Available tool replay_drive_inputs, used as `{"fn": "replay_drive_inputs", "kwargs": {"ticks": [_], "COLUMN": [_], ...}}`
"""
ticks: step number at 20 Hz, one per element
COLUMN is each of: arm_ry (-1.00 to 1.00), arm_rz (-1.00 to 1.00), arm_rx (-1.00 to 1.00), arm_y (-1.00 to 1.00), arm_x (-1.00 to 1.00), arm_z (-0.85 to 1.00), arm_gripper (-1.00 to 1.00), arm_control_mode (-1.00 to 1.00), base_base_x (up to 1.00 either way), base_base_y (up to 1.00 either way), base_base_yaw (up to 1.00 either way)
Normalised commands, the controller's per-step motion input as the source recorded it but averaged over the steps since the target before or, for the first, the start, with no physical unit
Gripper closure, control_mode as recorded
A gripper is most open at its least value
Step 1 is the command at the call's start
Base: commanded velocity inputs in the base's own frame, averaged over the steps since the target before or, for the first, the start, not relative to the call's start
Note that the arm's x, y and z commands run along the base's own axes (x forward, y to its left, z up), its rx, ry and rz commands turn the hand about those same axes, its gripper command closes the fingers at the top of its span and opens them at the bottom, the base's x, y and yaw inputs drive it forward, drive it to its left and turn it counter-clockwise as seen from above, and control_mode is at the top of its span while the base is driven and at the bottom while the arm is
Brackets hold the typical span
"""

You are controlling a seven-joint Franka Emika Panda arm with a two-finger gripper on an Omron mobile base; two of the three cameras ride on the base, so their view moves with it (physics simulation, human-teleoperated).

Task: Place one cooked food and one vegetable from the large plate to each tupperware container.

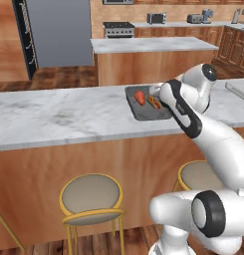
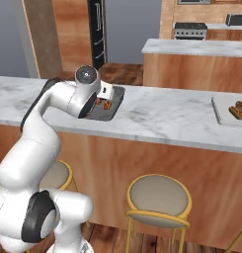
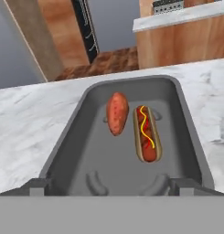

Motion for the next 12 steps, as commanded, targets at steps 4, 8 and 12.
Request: {"fn": "replay_drive_inputs", "kwargs": {"ticks": [4, 8, 12], "arm_ry": [-0.39, -0.42, -0.38], "arm_rz": [0.0, 0.0, 0.0], "arm_rx": [0.0, 0.0, 0.0], "arm_y": [0.1, 0.24, 0.21], "arm_x": [-0.89, -0.69, -0.56], "arm_z": [0.55, 0.57, 0.58], "arm_gripper": [-1.0, -1.0, -1.0], "arm_control_mode": [-1.0, -1.0, -1.0], "base_base_x": [0.0, 0.0, 0.0], "base_base_y": [0.0, 0.0, 0.0], "base_base_yaw": [0.0, 0.0, 0.0]}}
